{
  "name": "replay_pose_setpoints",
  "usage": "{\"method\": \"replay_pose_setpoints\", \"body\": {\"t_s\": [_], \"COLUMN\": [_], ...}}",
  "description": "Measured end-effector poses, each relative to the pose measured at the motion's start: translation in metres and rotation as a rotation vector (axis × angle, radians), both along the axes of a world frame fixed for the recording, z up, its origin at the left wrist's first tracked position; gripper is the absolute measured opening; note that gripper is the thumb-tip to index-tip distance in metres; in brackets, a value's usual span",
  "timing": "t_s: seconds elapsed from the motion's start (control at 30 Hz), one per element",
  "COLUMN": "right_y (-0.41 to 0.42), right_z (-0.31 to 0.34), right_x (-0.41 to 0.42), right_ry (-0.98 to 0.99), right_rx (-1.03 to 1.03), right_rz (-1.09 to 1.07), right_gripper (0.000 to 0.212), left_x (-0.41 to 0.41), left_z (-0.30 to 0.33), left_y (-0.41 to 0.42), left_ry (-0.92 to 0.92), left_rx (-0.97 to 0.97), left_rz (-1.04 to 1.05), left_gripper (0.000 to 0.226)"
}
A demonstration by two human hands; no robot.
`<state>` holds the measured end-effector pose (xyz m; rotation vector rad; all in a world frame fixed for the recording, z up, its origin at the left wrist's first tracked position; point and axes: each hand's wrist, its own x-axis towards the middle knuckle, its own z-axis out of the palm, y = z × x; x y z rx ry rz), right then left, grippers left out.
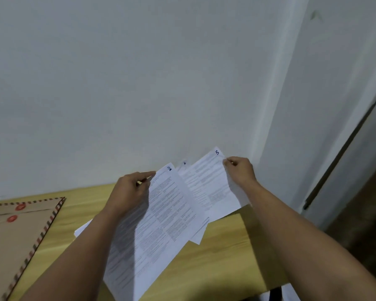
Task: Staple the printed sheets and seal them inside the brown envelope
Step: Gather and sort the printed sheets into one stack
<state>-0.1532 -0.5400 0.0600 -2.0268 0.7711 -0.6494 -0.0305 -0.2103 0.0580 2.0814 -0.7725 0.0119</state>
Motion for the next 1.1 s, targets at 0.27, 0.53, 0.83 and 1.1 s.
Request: {"method": "replay_pose_setpoints", "body": {"t_s": [0.27, 0.53, 0.83, 1.1], "right_y": [0.059, 0.114, 0.156, 0.162], "right_z": [0.068, 0.101, 0.122, 0.138], "right_x": [-0.001, -0.011, -0.021, -0.01], "right_ry": [-0.213, -0.154, -0.178, -0.132], "right_rx": [0.081, 0.241, 0.26, 0.329], "right_rz": [0.339, 0.583, 0.654, 0.731], "right_gripper": [0.023, 0.019, 0.017, 0.02], "left_x": [-0.028, -0.053, -0.066, -0.06], "left_z": [0.056, 0.095, 0.111, 0.131], "left_y": [0.016, 0.036, 0.055, 0.074], "left_ry": [-0.088, -0.136, -0.13, -0.046], "left_rx": [-0.091, -0.143, -0.2, -0.198], "left_rz": [-0.015, 0.014, 0.111, 0.046], "left_gripper": [0.034, 0.032, 0.027, 0.036]}}
